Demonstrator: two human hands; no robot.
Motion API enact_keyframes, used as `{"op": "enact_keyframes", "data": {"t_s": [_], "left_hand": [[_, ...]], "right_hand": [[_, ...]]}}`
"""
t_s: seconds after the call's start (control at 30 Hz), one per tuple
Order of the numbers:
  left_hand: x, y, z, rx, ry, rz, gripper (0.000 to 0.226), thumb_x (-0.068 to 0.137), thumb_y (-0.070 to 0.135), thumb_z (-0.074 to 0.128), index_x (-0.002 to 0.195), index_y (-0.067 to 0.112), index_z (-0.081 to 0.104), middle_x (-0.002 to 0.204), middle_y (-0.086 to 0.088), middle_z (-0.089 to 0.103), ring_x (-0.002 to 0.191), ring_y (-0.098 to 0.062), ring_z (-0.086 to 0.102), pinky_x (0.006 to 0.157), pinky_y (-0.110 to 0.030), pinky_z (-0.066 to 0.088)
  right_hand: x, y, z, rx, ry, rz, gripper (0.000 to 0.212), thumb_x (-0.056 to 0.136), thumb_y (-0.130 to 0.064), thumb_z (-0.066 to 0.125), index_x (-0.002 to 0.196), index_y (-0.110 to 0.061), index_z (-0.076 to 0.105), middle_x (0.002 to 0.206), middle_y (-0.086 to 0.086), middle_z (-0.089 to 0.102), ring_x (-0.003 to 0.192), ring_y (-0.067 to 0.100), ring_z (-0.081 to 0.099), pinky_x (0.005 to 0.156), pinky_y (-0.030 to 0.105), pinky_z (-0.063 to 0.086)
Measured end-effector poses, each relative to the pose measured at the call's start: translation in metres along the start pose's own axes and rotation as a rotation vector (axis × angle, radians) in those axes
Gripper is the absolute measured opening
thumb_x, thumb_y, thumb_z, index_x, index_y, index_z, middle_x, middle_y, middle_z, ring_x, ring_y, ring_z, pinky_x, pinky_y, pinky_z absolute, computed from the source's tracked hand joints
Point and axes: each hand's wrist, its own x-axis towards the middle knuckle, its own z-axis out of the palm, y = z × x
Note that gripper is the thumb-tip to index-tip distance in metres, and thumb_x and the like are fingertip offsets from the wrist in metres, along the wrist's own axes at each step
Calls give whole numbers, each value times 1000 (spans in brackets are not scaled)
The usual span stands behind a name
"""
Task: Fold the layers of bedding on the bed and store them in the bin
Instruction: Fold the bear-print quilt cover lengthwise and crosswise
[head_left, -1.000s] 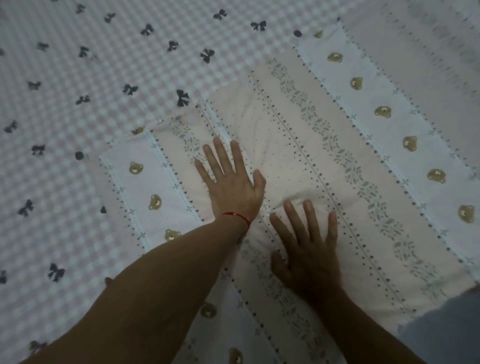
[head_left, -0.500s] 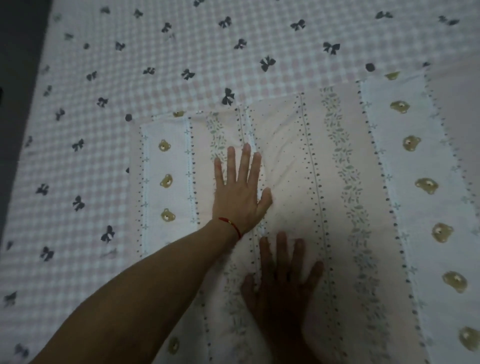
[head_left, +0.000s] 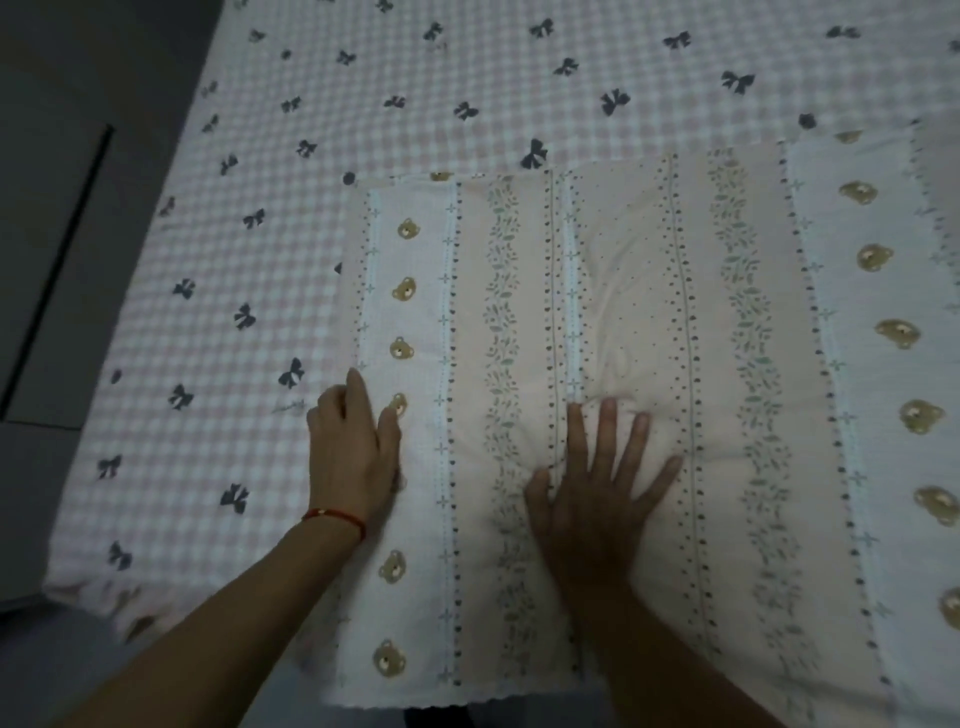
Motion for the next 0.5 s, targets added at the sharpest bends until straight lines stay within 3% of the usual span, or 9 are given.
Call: {"op": "enact_keyframes", "data": {"t_s": [0.07,0.1,0.13,0.23,0.3,0.4,0.5], "left_hand": [[-7,-10,-11,-141,-37,-62,39,100,46,45,117,12,57,105,-13,56,100,-36,53,78,-39,47],[-2,-11,-16,-208,-54,-124,36,96,51,47,99,17,59,93,-8,57,90,-33,57,69,-34,47],[2,-11,-22,-241,-68,-185,39,92,57,50,95,19,59,91,-5,59,87,-29,59,68,-33,48],[17,-10,-31,-202,-123,-306,78,84,72,55,137,15,49,131,-12,55,119,-33,55,99,-48,49],[23,-4,-36,-324,-164,-361,87,88,66,59,151,11,34,148,-13,46,131,-35,48,108,-45,42],[38,-6,-50,-454,-254,-448,75,90,49,70,147,10,42,146,-9,50,129,-33,52,106,-42,44],[46,-12,-68,-519,-435,-475,48,88,25,77,130,19,57,129,-6,64,108,-28,63,83,-43,55]], "right_hand": [[-3,0,-7,-5,-17,-21,75,91,-42,47,160,-21,29,168,12,20,156,40,12,116,74,12],[-3,-1,-7,-10,-33,-25,75,92,-43,48,161,-20,28,168,12,19,156,40,11,116,74,11],[-5,-1,-12,-11,-37,-23,75,93,-43,48,161,-20,26,169,12,18,156,40,11,116,74,11],[-4,-6,-32,51,-65,-75,80,95,-46,42,164,-21,10,171,9,4,157,35,0,118,73,2],[7,-6,-40,84,-118,-220,74,100,-46,29,164,-23,-2,171,4,-9,157,29,-12,122,65,-8],[28,4,-30,66,-237,-356,64,104,-49,12,163,-28,-4,171,-4,-11,156,21,-18,125,57,-8],[35,11,-20,25,-374,-357,67,100,-53,2,162,-30,-9,168,-7,-19,154,19,-23,123,55,-14]]}}
